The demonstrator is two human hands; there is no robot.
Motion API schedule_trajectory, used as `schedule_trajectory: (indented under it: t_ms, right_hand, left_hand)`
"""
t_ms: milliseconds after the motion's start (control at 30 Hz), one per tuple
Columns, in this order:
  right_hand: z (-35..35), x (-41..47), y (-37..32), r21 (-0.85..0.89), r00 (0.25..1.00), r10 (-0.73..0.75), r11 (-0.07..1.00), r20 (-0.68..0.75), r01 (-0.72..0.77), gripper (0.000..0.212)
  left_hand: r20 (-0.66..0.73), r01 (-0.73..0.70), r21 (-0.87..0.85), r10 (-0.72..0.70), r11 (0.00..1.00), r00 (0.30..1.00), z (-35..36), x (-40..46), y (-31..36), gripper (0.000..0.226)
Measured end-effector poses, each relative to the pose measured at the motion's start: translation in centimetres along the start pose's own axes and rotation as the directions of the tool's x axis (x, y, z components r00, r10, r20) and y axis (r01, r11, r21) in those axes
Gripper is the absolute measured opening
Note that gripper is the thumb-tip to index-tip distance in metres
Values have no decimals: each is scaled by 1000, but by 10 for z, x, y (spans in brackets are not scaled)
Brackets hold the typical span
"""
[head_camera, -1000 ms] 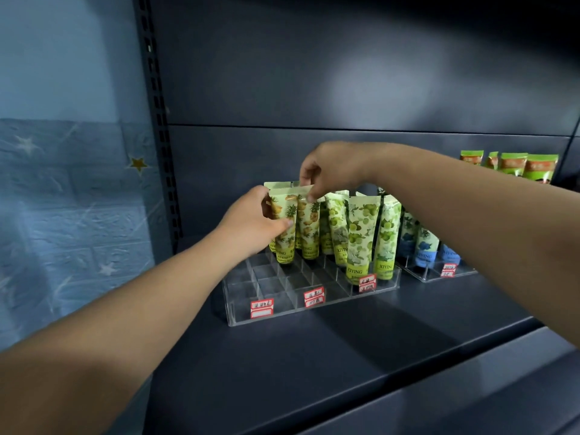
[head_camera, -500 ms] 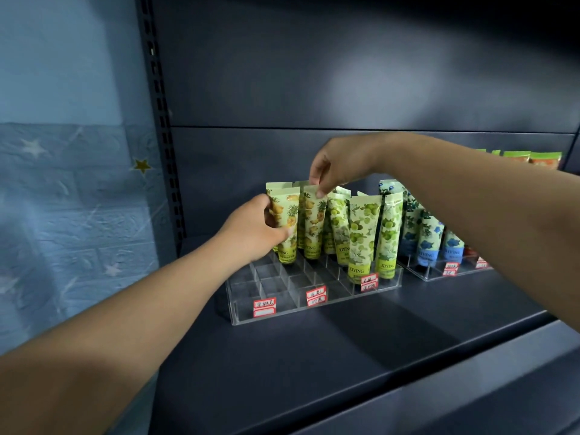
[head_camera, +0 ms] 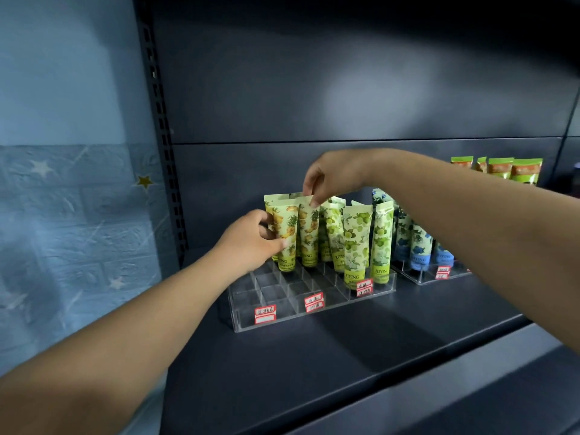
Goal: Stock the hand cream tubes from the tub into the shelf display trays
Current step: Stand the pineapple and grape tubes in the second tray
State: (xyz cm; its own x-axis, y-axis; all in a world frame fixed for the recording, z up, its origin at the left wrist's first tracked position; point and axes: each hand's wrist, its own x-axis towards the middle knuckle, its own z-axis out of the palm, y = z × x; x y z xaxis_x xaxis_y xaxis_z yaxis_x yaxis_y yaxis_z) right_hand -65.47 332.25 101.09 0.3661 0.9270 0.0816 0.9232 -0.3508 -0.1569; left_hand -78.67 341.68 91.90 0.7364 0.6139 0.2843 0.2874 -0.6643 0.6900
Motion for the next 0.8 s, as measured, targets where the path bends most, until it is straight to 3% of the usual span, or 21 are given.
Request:
schedule_trajectory:
  t_ms: [167, 233, 300, 400, 567, 700, 800]
  right_hand:
    - [-9, -25, -5, -89, 968, -31, 996, -250, 9, 22]
    - [-11, -43, -8, -139, 913, -78, 990, -400, 24, 23]
    - [-9, -65, -11, -178, 848, -134, 983, -513, 48, 21]
    - [4, -95, -7, -288, 755, -214, 957, -620, 34, 22]
    - [34, -150, 10, -453, 518, -410, 890, -751, 48, 25]
    - [57, -202, 38, -457, 499, -442, 884, -746, 100, 27]
    - [71, -249, 66, -423, 542, -421, 897, -728, 128, 26]
  left_hand:
    - [-98, 4, -17, -6, 1000, 995, -20, -15, 2, 43]
    - [-223, -76, 63, 89, 995, 971, -30, -25, 4, 38]
    - [-295, -204, 242, 272, 949, 916, -37, -39, 13, 37]
    - [-247, -327, 487, 487, 810, 838, -37, -60, 33, 36]
    - [-117, -466, 671, 703, 576, 701, -17, -102, 69, 29]
    - [0, -572, 666, 766, 479, 642, 22, -141, 100, 28]
    - [23, -617, 619, 773, 487, 634, 64, -172, 125, 24]
